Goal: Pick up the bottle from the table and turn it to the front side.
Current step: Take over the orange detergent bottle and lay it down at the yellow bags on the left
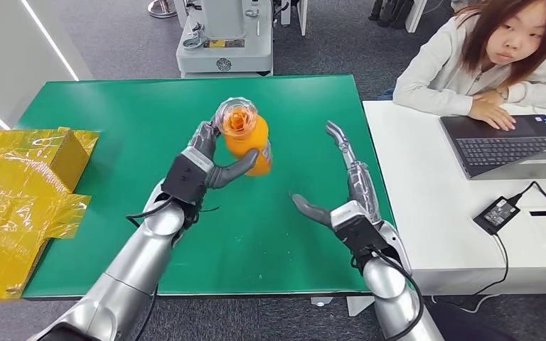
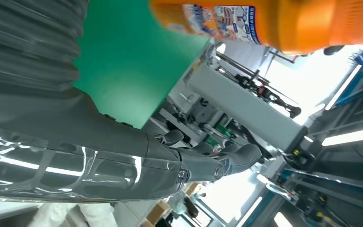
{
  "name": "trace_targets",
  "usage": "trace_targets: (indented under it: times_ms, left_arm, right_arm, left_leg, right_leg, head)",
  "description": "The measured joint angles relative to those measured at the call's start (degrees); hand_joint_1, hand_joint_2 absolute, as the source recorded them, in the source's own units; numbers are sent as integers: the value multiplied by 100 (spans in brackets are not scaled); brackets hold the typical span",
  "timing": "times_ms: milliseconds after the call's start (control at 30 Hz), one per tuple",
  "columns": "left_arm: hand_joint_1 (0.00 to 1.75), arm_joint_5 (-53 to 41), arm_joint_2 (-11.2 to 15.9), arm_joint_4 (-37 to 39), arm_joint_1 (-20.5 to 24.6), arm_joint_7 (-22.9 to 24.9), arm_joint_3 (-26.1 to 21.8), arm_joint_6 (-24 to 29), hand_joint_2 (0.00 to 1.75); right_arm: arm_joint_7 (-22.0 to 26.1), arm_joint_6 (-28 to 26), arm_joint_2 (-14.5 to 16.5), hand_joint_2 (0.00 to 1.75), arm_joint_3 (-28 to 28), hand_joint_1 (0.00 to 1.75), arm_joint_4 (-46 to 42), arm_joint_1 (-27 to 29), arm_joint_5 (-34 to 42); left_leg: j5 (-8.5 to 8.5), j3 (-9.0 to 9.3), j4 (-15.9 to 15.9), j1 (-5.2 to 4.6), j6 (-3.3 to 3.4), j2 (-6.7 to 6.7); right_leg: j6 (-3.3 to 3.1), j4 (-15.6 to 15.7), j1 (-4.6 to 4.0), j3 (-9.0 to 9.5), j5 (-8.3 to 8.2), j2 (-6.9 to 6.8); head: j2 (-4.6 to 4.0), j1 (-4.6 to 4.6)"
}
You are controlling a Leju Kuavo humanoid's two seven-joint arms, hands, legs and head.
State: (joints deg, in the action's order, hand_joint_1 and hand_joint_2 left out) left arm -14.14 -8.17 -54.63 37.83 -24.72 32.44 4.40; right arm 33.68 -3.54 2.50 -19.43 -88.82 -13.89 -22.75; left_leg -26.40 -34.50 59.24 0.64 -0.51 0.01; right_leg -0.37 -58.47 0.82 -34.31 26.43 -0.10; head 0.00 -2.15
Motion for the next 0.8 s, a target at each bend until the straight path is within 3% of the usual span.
trace_targets:
  times_ms: [167,300,467,600,800]
  left_arm:
    - [175,-1624,133,-181,161,152,9,687,175]
    - [175,-3597,312,-237,310,622,98,1564,175]
    - [175,-5908,533,-201,500,1251,333,2048,175]
    - [175,-6818,628,-14,666,1509,479,2136,175]
    - [175,-7429,709,383,914,1815,696,2075,175]
  right_arm:
    - [-19,42,-26,175,-23,0,-333,99,-3]
    - [-9,43,-42,175,-56,0,-481,153,-10]
    - [1,-26,-83,175,-86,0,-544,174,-7]
    - [37,-154,-140,175,-90,0,-585,252,-8]
    - [75,-314,-219,175,-90,0,-638,393,-13]
  left_leg:
    - [0,0,0,0,0,1]
    - [0,1,0,0,0,2]
    - [0,1,0,0,0,2]
    - [0,0,0,0,0,2]
    - [0,1,0,0,0,2]
  right_leg:
    - [0,-1,0,1,0,1]
    - [0,-1,0,0,0,1]
    - [0,-1,0,0,0,2]
    - [0,0,0,0,0,1]
    - [0,1,0,0,0,2]
  head:
    - [0,0]
    - [0,1]
    - [0,1]
    - [0,1]
    - [0,1]
